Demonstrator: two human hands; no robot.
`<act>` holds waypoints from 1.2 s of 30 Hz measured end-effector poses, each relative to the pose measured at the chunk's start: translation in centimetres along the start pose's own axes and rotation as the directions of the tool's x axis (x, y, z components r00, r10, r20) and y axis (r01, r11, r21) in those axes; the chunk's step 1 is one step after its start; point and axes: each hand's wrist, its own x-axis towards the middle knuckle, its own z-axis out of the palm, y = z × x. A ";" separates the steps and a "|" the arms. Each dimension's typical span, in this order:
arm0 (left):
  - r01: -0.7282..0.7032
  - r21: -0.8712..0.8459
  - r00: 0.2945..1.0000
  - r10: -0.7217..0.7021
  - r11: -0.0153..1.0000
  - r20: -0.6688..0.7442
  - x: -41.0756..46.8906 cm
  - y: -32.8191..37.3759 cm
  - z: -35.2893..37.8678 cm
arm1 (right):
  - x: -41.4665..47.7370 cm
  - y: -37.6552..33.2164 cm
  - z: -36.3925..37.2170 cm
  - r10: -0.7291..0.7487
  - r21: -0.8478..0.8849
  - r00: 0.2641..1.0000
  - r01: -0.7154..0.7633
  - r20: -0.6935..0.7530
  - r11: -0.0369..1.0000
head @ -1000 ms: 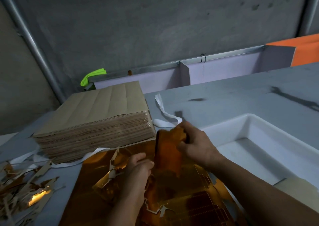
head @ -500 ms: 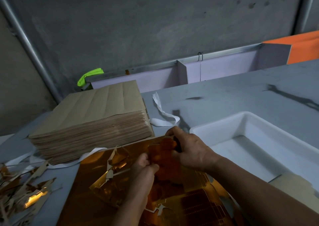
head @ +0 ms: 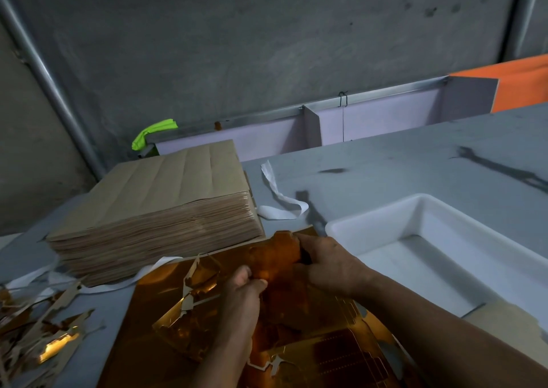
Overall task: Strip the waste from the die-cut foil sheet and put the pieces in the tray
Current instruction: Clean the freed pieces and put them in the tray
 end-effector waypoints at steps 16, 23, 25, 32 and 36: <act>0.127 -0.199 0.983 -0.097 0.972 0.156 -0.7 0.8 0.1 | -0.4 -0.7 -0.9 0.077 0.736 0.989 -0.145 0.125 0.662; 0.253 -0.306 0.936 -0.151 0.918 0.319 -1.0 0.9 0.3 | -0.1 -0.1 -0.9 0.058 0.778 0.989 -0.145 0.139 0.611; 0.259 -0.306 0.922 -0.139 0.916 0.362 -0.9 0.8 0.3 | 0.0 0.1 -0.9 0.059 0.781 0.989 -0.145 0.138 0.608; 0.246 -0.287 0.909 -0.117 0.926 0.401 -0.7 0.2 0.2 | 0.0 0.0 -0.8 0.056 0.784 0.992 -0.121 0.109 0.608; 0.078 -0.220 0.976 -0.029 0.972 0.218 -0.8 0.5 0.5 | -0.2 -0.1 -0.9 0.084 0.732 0.992 -0.129 0.098 0.668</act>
